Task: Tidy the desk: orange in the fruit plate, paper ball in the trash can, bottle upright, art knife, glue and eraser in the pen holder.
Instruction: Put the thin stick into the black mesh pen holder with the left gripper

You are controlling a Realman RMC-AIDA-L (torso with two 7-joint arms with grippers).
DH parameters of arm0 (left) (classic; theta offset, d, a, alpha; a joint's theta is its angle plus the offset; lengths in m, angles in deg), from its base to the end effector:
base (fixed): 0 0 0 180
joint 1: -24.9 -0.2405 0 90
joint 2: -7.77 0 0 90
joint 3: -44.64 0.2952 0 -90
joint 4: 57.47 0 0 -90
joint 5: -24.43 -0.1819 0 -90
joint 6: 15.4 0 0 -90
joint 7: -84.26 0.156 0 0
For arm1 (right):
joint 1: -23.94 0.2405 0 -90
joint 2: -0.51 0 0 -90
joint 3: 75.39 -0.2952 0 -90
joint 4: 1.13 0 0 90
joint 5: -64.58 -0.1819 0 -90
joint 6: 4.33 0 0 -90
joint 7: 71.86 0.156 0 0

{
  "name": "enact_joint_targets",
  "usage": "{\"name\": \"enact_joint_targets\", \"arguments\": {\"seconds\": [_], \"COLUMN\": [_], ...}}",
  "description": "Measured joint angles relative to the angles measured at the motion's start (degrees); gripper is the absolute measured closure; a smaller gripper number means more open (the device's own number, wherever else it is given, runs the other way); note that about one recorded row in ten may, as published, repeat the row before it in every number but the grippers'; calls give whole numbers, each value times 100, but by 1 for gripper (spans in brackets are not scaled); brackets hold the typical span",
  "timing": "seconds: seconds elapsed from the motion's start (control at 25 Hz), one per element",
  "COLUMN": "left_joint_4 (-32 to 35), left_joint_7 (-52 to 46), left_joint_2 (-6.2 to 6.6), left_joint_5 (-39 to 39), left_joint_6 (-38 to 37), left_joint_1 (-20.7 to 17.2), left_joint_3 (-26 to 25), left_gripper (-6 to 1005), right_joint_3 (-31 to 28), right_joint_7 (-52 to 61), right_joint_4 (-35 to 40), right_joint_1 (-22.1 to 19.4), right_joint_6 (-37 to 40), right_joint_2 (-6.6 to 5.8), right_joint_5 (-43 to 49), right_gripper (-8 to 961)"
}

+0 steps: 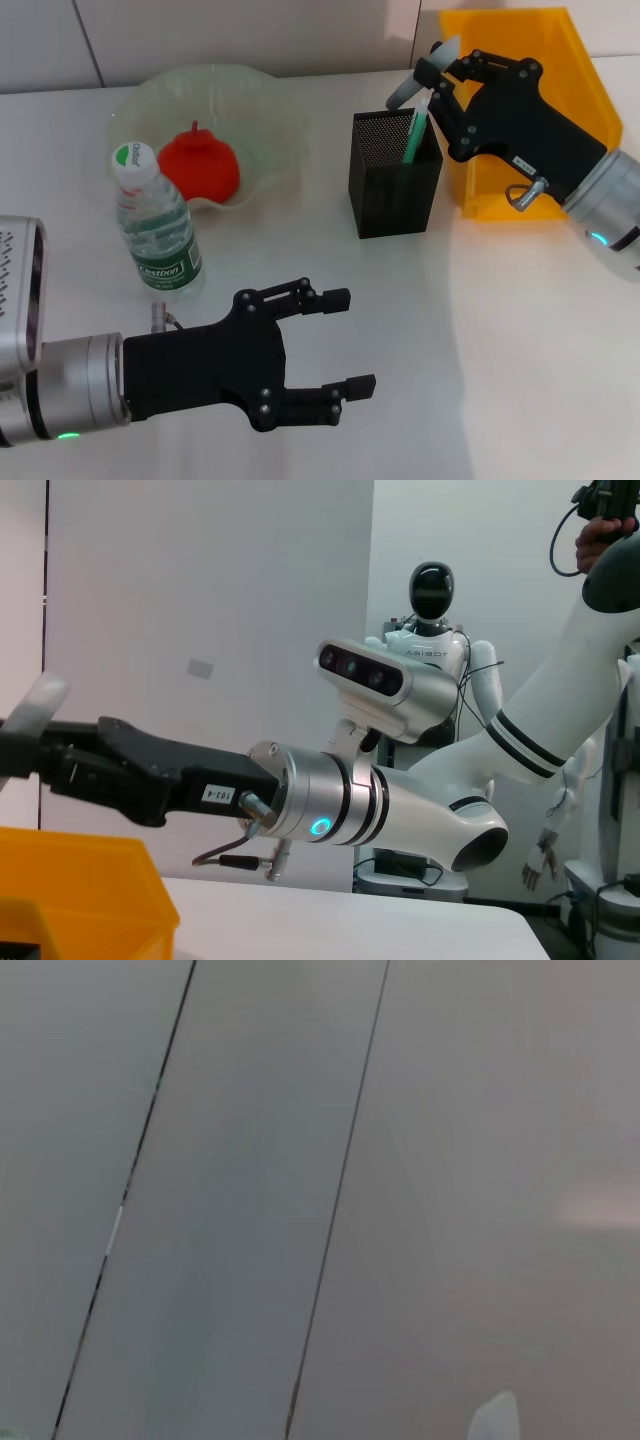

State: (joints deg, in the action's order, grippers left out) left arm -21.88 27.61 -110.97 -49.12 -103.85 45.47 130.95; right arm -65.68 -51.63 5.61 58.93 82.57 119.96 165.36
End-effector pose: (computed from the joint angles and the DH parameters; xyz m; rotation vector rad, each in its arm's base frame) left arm -0.2285 0.2498 -0.0846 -2.8871 -0.1305 -1.0726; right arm 0.2490 0.3570 -0.0274 -2.0413 0.0379 0.9695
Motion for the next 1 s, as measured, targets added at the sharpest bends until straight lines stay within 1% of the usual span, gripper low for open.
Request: {"name": "enact_joint_targets", "arguments": {"seconds": [0.2,0.48,0.56,0.8,1.0], "left_joint_4": [0,0,0,0,0], "left_joint_7": [8,11,12,14,14], "left_joint_2": [1,8,9,9,8], "left_joint_5": [0,0,0,-1,-1], "left_joint_6": [16,28,27,3,-1], "left_joint_1": [4,11,15,17,10], "left_joint_3": [0,0,-2,-71,-115], "left_gripper": [185,185,185,185,185], "right_joint_3": [4,5,5,4,-42], "right_joint_7": [6,8,7,6,5], "right_joint_4": [-133,-353,-383,-457,-446], "right_joint_1": [113,276,287,187,-114], "right_joint_6": [-528,-1382,-1476,-1373,-609], "right_joint_2": [-7,-10,-9,1,1], "right_joint_5": [11,36,85,162,130], "right_gripper": [814,794,788,771,757]}}
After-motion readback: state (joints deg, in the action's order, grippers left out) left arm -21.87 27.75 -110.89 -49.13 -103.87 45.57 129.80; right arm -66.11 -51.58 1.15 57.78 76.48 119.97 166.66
